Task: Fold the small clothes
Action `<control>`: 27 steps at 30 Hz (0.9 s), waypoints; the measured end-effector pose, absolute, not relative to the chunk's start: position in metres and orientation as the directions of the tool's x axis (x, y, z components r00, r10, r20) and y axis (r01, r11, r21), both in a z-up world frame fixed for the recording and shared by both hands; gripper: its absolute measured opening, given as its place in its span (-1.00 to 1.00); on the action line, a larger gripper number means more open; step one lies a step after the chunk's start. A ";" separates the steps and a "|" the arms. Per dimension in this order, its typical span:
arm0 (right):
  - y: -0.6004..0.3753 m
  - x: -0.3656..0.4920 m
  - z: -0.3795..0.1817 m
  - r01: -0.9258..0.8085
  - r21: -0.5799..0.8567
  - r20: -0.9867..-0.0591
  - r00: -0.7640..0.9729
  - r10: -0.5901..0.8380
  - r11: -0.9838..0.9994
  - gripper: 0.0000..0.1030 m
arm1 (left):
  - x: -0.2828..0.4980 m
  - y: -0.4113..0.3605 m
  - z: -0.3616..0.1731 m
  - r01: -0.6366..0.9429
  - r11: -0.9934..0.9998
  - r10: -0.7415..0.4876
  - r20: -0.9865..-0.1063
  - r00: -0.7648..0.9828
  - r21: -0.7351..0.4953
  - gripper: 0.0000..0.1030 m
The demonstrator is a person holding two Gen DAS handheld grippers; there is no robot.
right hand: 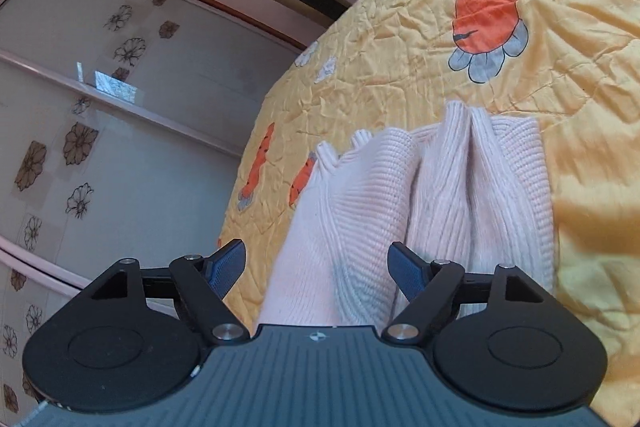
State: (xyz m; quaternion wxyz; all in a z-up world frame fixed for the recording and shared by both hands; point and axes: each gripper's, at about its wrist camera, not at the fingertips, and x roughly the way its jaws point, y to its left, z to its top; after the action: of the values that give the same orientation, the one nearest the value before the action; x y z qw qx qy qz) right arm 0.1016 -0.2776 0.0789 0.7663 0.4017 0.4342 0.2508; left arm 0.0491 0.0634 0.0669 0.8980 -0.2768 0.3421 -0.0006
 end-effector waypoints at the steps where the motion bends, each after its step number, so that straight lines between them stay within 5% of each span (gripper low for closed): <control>1: -0.272 0.111 0.074 -0.012 0.822 -0.495 0.478 0.725 0.569 0.54 | 0.052 0.062 0.063 -0.170 0.856 -0.201 -0.618 0.760 -0.488 0.70; 5: -0.240 0.127 0.061 -0.050 0.757 -0.574 0.426 0.699 0.652 0.46 | 0.066 0.052 0.048 -0.084 0.858 -0.307 -0.639 0.706 -0.506 0.70; 7: -0.227 0.124 0.062 -0.090 0.706 -0.607 0.434 0.665 0.703 0.12 | 0.077 0.047 0.045 -0.024 0.839 -0.382 -0.620 0.685 -0.544 0.70; 8: -0.223 0.123 0.061 -0.099 0.674 -0.632 0.435 0.642 0.732 -0.36 | 0.085 0.045 0.043 0.006 0.830 -0.418 -0.614 0.669 -0.558 0.71; 11: -0.230 0.119 0.056 -0.102 0.684 -0.613 0.456 0.645 0.722 -0.67 | 0.108 0.041 0.030 -0.018 0.837 -0.416 -0.658 0.627 -0.546 0.69; 16: -0.225 0.106 0.075 -0.177 0.605 -0.628 0.493 0.602 0.776 -0.69 | 0.107 0.011 0.057 0.010 0.892 -0.363 -0.704 0.610 -0.451 0.38; 22: -0.265 0.091 0.136 -0.258 0.541 -0.573 0.584 0.575 0.801 -0.70 | 0.091 -0.030 0.079 0.186 0.906 -0.404 -0.648 0.646 -0.380 0.42; 27: -0.304 0.091 0.078 -0.107 0.556 -0.685 0.503 0.528 0.824 -0.70 | 0.084 -0.045 0.056 0.202 0.945 -0.326 -0.680 0.657 -0.257 0.57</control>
State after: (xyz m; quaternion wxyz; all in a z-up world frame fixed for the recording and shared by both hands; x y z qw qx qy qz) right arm 0.0907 -0.3036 0.0777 0.8363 0.2278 0.4611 0.1898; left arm 0.0839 -0.0454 0.0559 0.9068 -0.0798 0.3877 -0.1454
